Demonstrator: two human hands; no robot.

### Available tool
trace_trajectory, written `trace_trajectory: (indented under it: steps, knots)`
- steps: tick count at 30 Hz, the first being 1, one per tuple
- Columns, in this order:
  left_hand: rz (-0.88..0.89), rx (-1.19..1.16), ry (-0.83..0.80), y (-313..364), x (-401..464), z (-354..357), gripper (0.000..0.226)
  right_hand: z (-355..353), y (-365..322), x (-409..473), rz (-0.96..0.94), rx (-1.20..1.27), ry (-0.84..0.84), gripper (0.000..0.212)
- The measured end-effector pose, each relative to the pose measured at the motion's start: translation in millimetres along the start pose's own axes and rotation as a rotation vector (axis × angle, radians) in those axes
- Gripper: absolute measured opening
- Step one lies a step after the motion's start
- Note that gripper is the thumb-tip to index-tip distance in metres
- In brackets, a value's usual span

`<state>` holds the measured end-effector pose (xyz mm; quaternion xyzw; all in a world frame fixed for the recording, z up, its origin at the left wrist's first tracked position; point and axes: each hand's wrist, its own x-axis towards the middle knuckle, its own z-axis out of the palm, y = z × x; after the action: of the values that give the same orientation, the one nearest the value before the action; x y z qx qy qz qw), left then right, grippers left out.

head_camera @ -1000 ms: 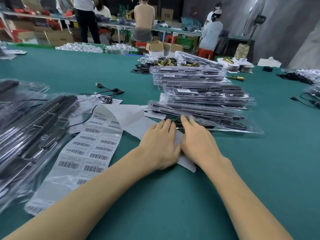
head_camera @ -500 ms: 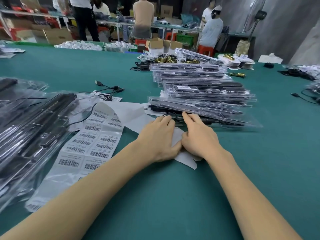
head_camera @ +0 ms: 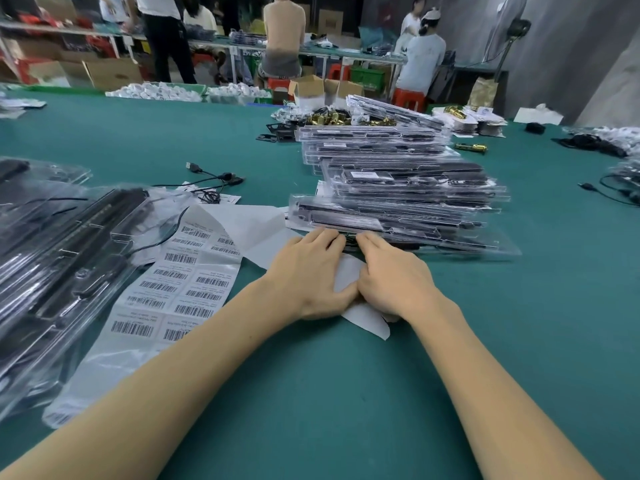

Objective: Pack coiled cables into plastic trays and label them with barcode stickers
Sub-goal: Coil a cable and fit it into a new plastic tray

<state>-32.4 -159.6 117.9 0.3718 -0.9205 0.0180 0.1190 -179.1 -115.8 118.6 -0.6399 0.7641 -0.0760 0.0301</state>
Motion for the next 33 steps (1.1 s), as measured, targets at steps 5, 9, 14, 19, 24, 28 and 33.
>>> trace_trajectory:
  steps: [5, 9, 14, 19, 24, 28, 33]
  knots:
    - [-0.011, 0.012, -0.006, 1, -1, 4, 0.077, -2, 3, 2, -0.029, -0.037, -0.024, 0.060]
    - [-0.022, -0.008, 0.012, 0, -2, 6, 0.080, -2, 1, -3, 0.008, 0.028, -0.011, 0.067]
    - [-0.028, 0.021, 0.013, 0, -3, 6, 0.082, 2, -5, -10, 0.068, 0.041, 0.045, 0.062]
    - [-0.067, 0.017, 0.032, 2, -4, 6, 0.083, -1, -1, -8, 0.025, 0.078, 0.064, 0.063]
    - [-0.077, -0.023, 0.061, 0, -5, 11, 0.075, 0, 3, -7, -0.002, 0.063, 0.029, 0.067]
    - [-0.088, -0.069, 0.082, 1, -5, 13, 0.075, -3, 3, -4, -0.017, 0.040, -0.001, 0.067]
    - [-0.077, -0.076, 0.096, 0, -5, 13, 0.074, -5, -1, -2, -0.039, 0.008, -0.017, 0.072]
